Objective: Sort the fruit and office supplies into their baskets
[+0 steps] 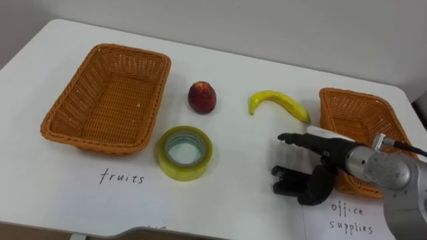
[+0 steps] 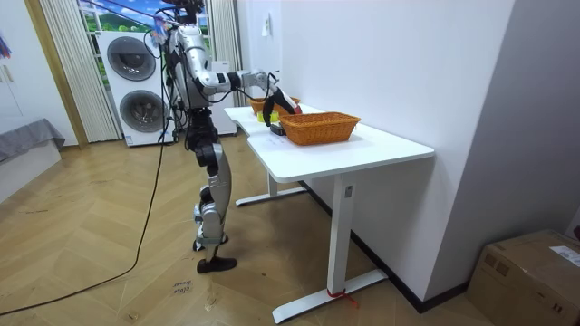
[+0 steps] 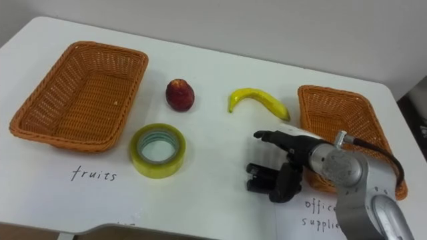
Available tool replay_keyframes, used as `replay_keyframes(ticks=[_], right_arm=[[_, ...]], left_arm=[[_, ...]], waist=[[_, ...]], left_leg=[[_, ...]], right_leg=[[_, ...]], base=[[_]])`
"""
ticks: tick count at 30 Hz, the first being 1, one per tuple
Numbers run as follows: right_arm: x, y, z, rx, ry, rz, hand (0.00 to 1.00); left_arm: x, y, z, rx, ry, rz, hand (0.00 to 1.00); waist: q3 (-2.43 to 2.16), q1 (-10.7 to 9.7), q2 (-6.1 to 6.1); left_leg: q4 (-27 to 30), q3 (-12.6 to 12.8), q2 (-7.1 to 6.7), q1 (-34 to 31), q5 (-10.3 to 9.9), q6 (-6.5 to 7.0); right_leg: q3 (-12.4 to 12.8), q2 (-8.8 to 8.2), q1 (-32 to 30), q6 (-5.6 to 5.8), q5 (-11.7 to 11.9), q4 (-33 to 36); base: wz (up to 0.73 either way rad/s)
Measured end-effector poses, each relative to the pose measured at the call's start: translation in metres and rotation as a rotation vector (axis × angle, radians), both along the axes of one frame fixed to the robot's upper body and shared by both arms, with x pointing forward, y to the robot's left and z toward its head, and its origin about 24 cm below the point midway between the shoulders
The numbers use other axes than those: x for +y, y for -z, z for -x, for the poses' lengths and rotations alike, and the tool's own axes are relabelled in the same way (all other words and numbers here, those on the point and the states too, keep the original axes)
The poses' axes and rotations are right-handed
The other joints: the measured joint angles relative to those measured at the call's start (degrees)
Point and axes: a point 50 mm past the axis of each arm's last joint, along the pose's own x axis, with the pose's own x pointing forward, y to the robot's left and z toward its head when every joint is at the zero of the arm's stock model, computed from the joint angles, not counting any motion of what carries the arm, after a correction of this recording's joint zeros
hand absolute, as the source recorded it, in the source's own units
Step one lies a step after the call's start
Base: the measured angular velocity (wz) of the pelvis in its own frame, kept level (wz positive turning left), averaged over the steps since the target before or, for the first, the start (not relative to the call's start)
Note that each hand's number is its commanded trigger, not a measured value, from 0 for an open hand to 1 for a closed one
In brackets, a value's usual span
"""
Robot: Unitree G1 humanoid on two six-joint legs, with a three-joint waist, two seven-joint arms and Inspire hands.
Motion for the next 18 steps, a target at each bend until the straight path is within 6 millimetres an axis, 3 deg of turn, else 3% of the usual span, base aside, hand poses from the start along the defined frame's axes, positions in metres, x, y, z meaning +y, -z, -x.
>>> replay_keyframes(ticks=[5, 12, 18], right_arm=[[0.004, -0.006, 0.008, -0.047, -0.013, 0.024, 0.00], [0.010, 0.022, 0.031, 0.026, 0.037, -0.038, 0.00], [0.011, 0.023, 0.032, 0.014, 0.049, -0.044, 0.00]], left_arm=[[-0.003, 0.000, -0.001, -0.010, 0.006, 0.001, 0.00], [-0.008, 0.001, -0.002, -0.016, 0.009, -0.023, 0.00], [-0.009, 0.002, -0.001, -0.013, 0.014, -0.022, 0.00]], waist=[[-0.13, 0.03, 0.97], [-0.15, 0.41, 1.92], [-0.19, 0.23, 1.99]], left_leg=[[-0.78, 0.22, -0.06, 0.26, 0.20, 0.24], [-1.18, 0.79, -0.38, 0.44, 0.32, 0.38], [-0.90, 0.85, -0.40, 0.40, 0.33, 0.39]], right_leg=[[0.30, -0.09, -0.11, 0.13, 0.25, -0.07], [0.72, -0.12, -0.24, 0.27, 0.29, -0.17], [0.70, -0.15, -0.25, 0.27, 0.29, -0.26]], base=[[-0.03], [-0.03], [0.00]])
